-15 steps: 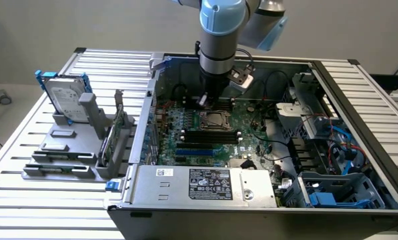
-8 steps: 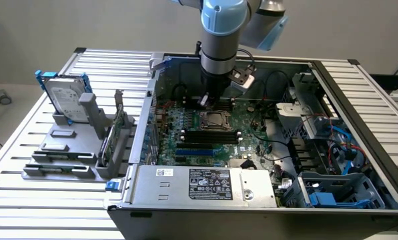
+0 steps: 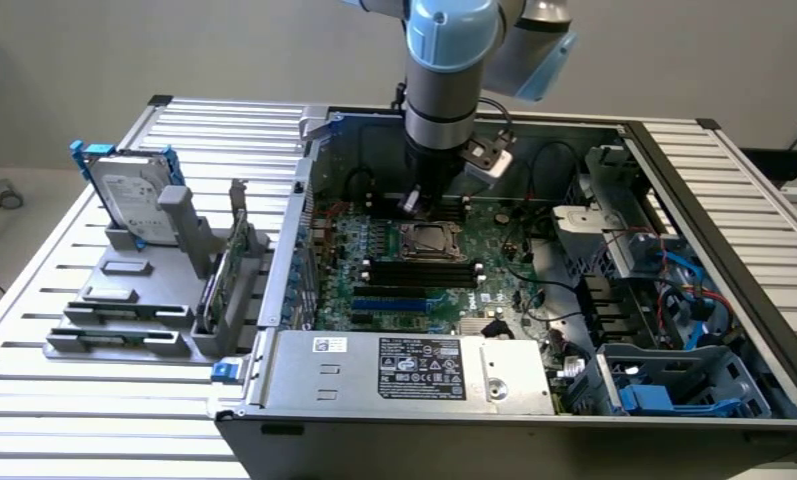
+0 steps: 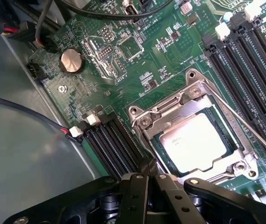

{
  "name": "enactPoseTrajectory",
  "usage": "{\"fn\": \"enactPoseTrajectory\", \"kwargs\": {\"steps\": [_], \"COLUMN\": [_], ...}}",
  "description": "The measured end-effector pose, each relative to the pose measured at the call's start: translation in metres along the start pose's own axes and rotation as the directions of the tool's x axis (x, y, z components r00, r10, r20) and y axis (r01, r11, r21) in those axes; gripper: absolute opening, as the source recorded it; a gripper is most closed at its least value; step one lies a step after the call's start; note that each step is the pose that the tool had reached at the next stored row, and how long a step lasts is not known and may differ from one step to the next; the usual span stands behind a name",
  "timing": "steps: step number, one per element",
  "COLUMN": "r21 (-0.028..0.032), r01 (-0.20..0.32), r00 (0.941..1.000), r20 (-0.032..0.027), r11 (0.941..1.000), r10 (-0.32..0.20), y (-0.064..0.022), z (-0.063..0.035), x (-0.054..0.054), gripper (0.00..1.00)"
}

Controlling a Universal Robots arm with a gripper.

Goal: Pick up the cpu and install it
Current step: 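Install the first cpu locking lever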

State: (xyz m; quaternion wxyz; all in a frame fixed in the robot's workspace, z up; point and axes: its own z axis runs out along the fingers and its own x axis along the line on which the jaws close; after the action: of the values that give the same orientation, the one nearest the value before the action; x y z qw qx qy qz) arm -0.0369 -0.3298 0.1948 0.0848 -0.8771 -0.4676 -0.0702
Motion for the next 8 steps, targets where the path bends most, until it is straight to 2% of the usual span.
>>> {"fn": "enactPoseTrajectory", "kwargs": {"steps": [8], "r21": [0.0], "r01": [0.0], "r00": [1.0], "r20": [0.0], "r11": [1.0], "r10": [0.0], "y": [0.0033], "z": [0.0007], "x": [0.0018], "gripper": [0.11]}}
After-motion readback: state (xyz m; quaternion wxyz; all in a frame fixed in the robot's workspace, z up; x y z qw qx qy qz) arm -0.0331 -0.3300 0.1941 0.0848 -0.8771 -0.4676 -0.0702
